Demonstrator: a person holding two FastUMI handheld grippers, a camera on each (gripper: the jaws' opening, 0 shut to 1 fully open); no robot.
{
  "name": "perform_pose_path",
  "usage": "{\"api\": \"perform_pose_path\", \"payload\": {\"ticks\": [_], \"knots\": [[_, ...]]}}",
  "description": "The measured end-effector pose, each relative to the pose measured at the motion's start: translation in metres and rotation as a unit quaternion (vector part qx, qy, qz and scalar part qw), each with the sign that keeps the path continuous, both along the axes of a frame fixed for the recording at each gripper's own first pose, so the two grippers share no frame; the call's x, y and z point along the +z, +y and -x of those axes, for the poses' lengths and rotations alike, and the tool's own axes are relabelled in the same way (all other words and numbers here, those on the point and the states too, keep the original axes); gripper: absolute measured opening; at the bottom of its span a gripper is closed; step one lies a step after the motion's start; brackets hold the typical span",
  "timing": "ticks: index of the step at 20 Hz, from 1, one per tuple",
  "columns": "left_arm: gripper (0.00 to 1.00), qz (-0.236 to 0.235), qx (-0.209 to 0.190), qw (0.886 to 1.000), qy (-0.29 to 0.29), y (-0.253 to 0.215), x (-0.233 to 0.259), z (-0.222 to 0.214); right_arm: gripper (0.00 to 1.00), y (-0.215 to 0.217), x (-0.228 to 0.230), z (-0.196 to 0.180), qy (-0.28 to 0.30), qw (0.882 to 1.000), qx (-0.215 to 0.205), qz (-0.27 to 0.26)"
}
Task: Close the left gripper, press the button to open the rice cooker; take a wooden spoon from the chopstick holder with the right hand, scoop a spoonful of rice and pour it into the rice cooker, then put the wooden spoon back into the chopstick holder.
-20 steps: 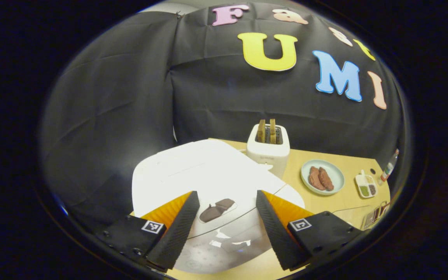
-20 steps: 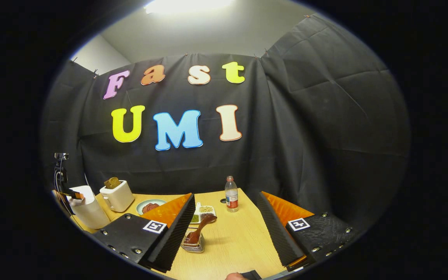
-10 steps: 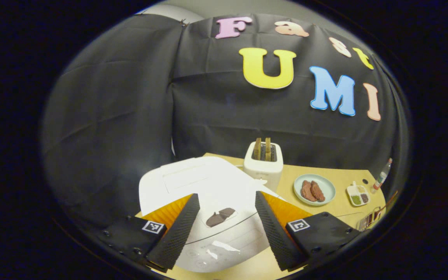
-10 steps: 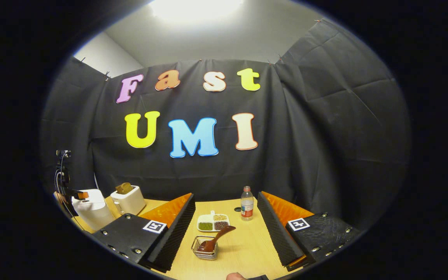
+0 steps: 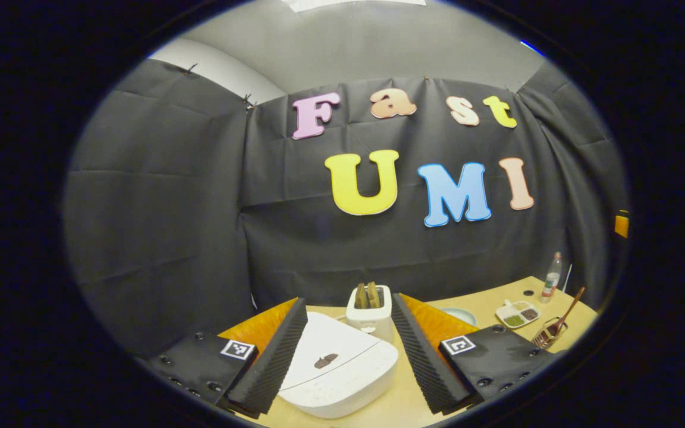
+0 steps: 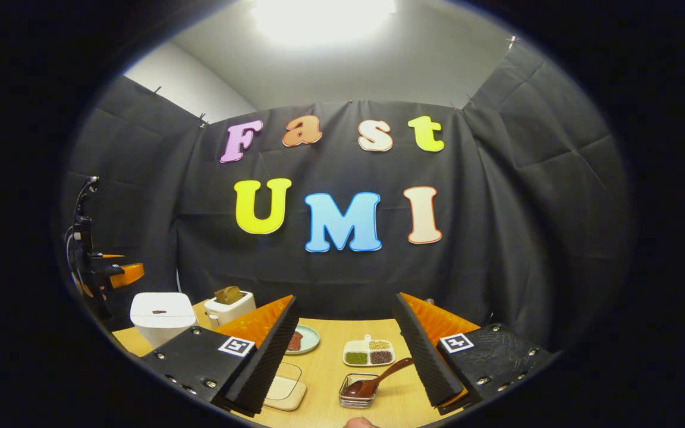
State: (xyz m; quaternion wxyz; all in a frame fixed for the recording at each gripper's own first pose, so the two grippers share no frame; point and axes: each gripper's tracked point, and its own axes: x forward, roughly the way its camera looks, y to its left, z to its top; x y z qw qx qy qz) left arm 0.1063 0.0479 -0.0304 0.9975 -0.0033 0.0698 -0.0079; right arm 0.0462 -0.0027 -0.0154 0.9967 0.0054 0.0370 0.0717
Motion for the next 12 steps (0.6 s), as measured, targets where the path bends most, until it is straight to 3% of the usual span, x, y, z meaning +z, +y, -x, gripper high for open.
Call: {"api": "perform_pose_path", "payload": {"ticks": [2, 5, 12], "knots": [[0.98, 0.012, 0.007, 1.0, -0.017, 0.0, 0.012, 0.018, 0.98, 0.011, 0.005, 0.0, -0.014, 1.0, 0.005, 0.002], [0.94, 0.008, 0.022, 0.999, -0.047, 0.006, 0.024, 0.044, 0.98, 0.024, 0.009, 0.001, -0.029, 0.999, 0.013, 0.001], [0.98, 0.022, 0.016, 0.999, -0.045, -0.003, 0.017, 0.07, 0.98, 0.042, 0.015, -0.002, -0.035, 0.999, 0.02, -0.014]]}}
